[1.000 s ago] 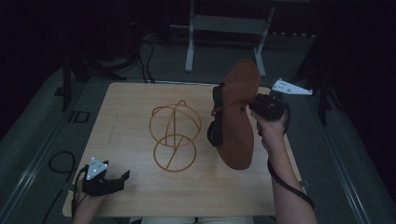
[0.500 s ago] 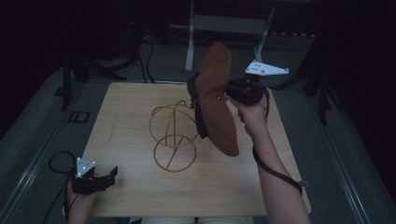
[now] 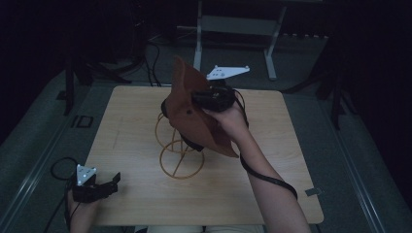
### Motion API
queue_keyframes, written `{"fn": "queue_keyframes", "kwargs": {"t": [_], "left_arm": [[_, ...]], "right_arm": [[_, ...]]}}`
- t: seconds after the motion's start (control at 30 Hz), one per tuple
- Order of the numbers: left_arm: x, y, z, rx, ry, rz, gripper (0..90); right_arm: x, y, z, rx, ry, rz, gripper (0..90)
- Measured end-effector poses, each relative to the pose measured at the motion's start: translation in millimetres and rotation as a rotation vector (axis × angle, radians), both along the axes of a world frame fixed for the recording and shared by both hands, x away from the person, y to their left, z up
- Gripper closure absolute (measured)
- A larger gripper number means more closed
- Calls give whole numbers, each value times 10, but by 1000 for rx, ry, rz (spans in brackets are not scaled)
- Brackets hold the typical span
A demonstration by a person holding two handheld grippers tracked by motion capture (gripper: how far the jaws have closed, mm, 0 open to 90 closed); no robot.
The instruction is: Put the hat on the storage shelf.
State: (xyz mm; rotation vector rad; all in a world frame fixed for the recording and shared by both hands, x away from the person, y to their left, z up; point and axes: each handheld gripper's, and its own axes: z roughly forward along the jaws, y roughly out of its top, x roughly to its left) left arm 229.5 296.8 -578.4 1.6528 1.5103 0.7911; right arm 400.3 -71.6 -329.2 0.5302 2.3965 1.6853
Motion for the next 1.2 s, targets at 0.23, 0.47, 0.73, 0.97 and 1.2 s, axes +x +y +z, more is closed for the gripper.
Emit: {"fn": "queue_keyframes", "kwargs": {"t": [0.23,0.47,0.73,0.97,1.2], "left_arm": [[-5,11,2,-21,-1,-4,63],[-2,7,-2,-29,2,-11,63],[-4,12,-4,-33,2,-7,63],[-4,17,-11,-35,3,-7,63],[-4,25,-15,-35,6,-5,64]], "right_arm": [[-59,256,-91,-80,6,61,597],[-99,389,-148,-139,2,69,335],[-208,555,-236,-271,-104,35,175],[-228,606,-302,-329,-158,37,157],[-256,495,-208,-331,-169,54,137]]}}
